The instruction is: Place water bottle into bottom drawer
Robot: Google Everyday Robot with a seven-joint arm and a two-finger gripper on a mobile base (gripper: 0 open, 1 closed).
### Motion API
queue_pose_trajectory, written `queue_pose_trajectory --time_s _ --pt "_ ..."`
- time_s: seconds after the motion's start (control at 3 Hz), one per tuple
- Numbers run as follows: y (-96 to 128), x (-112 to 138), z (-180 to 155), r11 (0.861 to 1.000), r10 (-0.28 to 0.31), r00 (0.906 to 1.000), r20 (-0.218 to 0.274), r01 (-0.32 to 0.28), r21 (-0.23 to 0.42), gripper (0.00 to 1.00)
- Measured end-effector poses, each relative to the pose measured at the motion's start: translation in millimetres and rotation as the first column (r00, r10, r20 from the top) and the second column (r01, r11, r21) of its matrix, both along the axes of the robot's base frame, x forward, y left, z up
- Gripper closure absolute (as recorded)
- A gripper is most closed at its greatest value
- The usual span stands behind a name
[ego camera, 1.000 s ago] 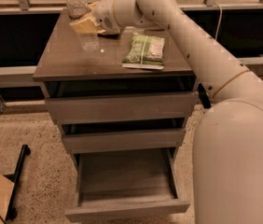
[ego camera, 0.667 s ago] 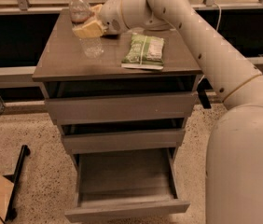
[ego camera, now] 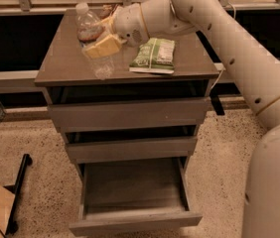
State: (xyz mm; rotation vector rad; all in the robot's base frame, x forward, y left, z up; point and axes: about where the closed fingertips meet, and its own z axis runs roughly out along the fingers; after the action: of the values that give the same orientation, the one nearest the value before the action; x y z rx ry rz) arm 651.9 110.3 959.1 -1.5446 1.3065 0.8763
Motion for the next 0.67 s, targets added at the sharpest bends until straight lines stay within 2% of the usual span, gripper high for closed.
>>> queue_pose_trajectory --time_s 0.33,0.67 --pt "-18.0 -41.0 -16.7 1.000 0.011 0.9983 -0.057 -0.010 0.021 1.00" --pt "-36.1 -67.2 -44.0 0.997 -0.052 0.9953 -0.081 0.056 0.050 1.00"
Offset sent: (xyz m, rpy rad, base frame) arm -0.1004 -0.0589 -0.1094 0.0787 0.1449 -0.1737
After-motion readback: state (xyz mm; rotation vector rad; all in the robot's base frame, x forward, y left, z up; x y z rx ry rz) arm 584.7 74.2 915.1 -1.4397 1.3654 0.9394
